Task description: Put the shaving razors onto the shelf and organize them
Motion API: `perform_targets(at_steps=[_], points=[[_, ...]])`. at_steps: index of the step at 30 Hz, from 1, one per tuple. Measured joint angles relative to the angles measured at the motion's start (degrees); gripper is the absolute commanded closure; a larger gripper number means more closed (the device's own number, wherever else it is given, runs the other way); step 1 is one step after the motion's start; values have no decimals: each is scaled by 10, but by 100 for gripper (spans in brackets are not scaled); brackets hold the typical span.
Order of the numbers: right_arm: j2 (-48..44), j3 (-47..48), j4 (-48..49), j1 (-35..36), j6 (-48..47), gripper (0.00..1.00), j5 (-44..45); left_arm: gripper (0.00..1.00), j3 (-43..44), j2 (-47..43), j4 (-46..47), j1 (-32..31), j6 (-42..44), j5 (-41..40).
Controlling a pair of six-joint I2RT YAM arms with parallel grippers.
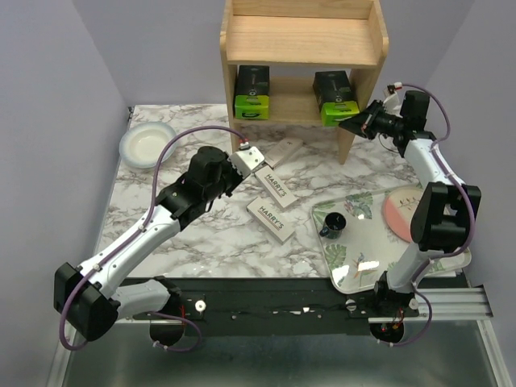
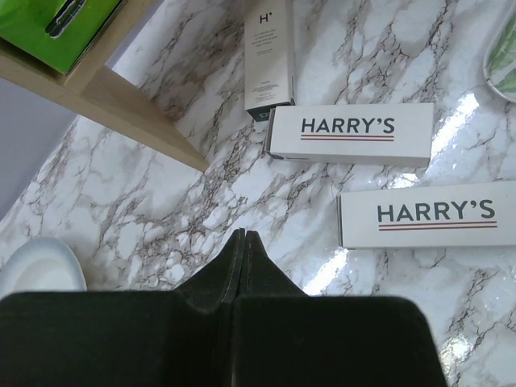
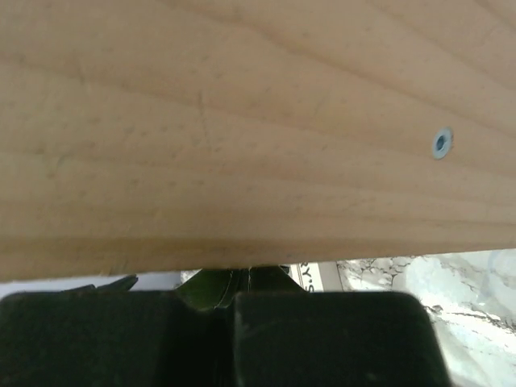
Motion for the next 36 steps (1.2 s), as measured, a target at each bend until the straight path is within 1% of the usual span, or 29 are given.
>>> perform_targets(at_steps=[5,6,7,11,12,15,16,18,19,22,26,29,32,36], points=[[8,5,8,9,9,92,21,96,0,-6,0,0,0,0],[8,5,9,12,10,92,24,95,0,-9,0,0,0,1],[8,5,10,15,11,92,27,89,0,-14,0,0,0,2],[3,5,5,21,11,90,41,87,0,-37,1,0,-6,12],[0,2,4,22,7,88,42,87,0,-42,2,0,-8,16],[-50,-40,-8,24,-11,86,49,88,0,-54,17,0,-16,34],[-66,-55,-11,24,-16,86,50,94,0,-54,24,0,-18,38],[-126,-102,-19,21,-30,85,55,100,3,-47,42,0,-28,49],[-151,-122,-19,19,-37,85,58,100,9,-38,49,-2,-30,50],[-237,-191,-24,12,-56,85,71,100,54,26,90,-17,-52,43],[-305,-257,-38,12,-76,82,80,100,114,104,150,-54,-62,-2],[-337,-281,-59,12,-91,81,85,100,152,160,202,-77,-68,-47],[-366,-283,-73,12,-106,81,88,100,186,220,262,-99,-66,-107],[-392,-283,-82,12,-122,81,94,100,255,317,325,-109,-60,-181]])
